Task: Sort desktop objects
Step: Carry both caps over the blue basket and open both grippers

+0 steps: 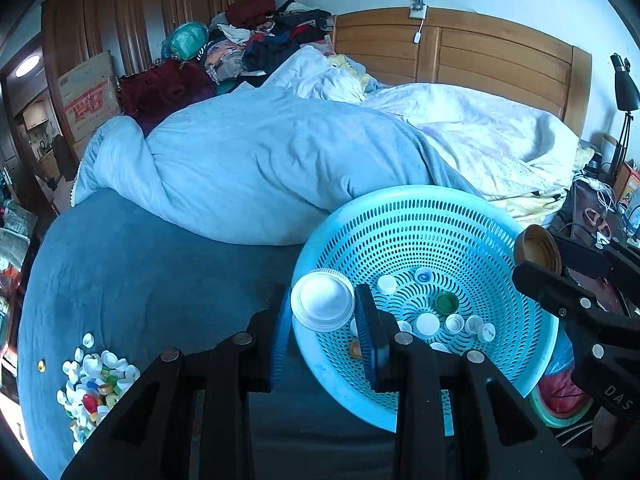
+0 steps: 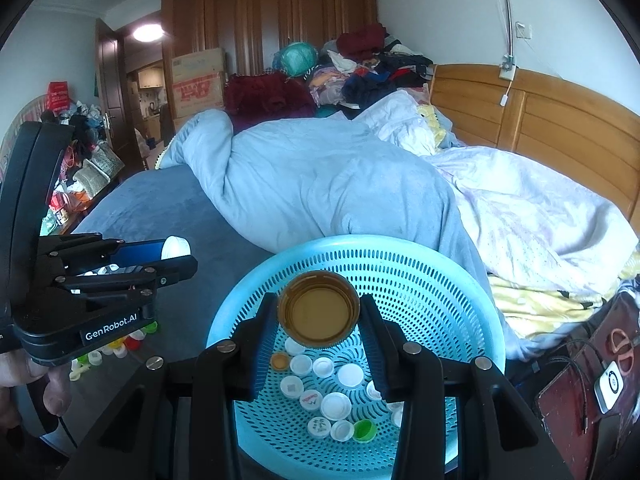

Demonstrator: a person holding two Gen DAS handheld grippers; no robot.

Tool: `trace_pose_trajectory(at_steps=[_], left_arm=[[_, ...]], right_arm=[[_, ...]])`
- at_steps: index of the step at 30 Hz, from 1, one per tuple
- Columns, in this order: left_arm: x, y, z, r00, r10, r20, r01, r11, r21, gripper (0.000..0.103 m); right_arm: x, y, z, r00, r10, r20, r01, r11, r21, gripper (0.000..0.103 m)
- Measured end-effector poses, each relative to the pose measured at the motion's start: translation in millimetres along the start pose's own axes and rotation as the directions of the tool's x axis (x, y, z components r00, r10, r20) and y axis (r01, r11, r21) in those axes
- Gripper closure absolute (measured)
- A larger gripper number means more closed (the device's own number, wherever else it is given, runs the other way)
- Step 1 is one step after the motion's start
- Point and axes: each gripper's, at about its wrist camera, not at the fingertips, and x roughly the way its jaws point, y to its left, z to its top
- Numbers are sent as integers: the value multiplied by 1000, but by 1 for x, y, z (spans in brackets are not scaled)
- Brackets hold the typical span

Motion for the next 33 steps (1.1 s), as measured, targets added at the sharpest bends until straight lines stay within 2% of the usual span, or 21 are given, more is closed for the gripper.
trace_pose_trajectory(at_steps=[17,20,21,22,23,29,31,33], left_arm=[[15,-12,0,1000,-11,-27,11,1000,18,76],[17,-17,1,1000,-4,-23,5,999,41,76],[16,-17,1,1000,-1,-10,1,999,41,72],[15,-17,1,1000,4,-1,-4,999,34,67],[11,-14,1,1000,8,11,-8,1000,19,57],[-3,9,-2,999,5,40,-4,999,-33,55],[-14,26,-15,998,2,67,1,999,-47,55],[-27,58,-40,995,25,95,-18,997,-72,55]], right_arm=[[9,-11,-8,1000,-1,-19,2,1000,15,59],[11,-13,-8,999,-27,-20,28,1000,11,59],[10,-13,-7,999,-44,-17,44,999,10,49],[8,-14,-7,998,-59,-4,59,998,13,31],[5,-14,-7,998,-66,11,66,998,15,25],[-9,-5,-5,998,-31,60,30,999,14,24],[-16,3,-6,996,4,85,-5,1000,13,24],[-23,16,-9,992,51,112,-51,999,-5,24]])
